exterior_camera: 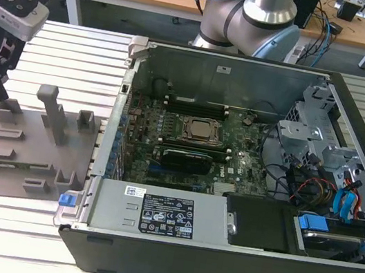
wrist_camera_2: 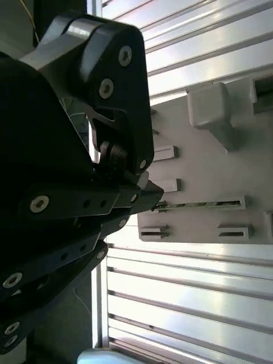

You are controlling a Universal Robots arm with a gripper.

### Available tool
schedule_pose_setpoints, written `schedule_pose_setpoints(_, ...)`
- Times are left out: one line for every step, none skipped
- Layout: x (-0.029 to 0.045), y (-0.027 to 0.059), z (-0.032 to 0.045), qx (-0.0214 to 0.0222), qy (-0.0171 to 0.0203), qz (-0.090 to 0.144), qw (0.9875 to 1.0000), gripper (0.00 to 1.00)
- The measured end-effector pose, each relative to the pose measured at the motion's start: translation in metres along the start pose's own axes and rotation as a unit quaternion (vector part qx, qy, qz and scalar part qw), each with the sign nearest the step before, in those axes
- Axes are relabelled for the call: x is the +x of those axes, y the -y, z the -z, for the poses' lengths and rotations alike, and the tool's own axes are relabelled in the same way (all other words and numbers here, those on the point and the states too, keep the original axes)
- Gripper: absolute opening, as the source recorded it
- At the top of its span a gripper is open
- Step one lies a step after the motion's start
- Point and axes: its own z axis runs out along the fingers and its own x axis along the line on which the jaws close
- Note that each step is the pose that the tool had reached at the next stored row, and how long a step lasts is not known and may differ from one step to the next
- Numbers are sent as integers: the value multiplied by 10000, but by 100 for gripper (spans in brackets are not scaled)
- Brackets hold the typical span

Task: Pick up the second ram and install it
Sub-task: 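Pick up the second ram and move it above second insertion slot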

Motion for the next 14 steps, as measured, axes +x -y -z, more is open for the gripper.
schedule_pose_setpoints(0, 0, 0, -3, -2, 162, 9999, 10)
schedule_pose_setpoints(0, 0, 0, -6, -4, 301, 9995, 10)
schedule_pose_setpoints(0, 0, 0, -8, -6, 401, 9992, 10)
schedule_pose_setpoints(0, 0, 0, -10, -7, 506, 9987, 10)
schedule_pose_setpoints(0, 0, 0, -13, -9, 615, 9981, 10)
schedule_pose_setpoints(0, 0, 0, -15, -10, 713, 9975, 10)
schedule_pose_setpoints(0, 0, 0, -17, -12, 851, 9964, 10)
schedule_pose_setpoints(0, 0, 0, -21, -14, 1007, 9949, 10)
schedule_pose_setpoints(0, 0, 0, -24, -16, 1150, 9934, 10)
schedule_pose_setpoints(0, 0, 0, -25, -17, 1213, 9926, 10)
schedule_pose_setpoints(0, 0, 0, -28, -19, 1344, 9909, 10)
schedule_pose_setpoints(0, 0, 0, -32, -22, 1520, 9884, 10)
schedule_pose_setpoints(0, 0, 0, -33, -23, 1607, 9870, 10)
schedule_pose_setpoints(0, 0, 0, -34, -23, 1654, 9862, 10)
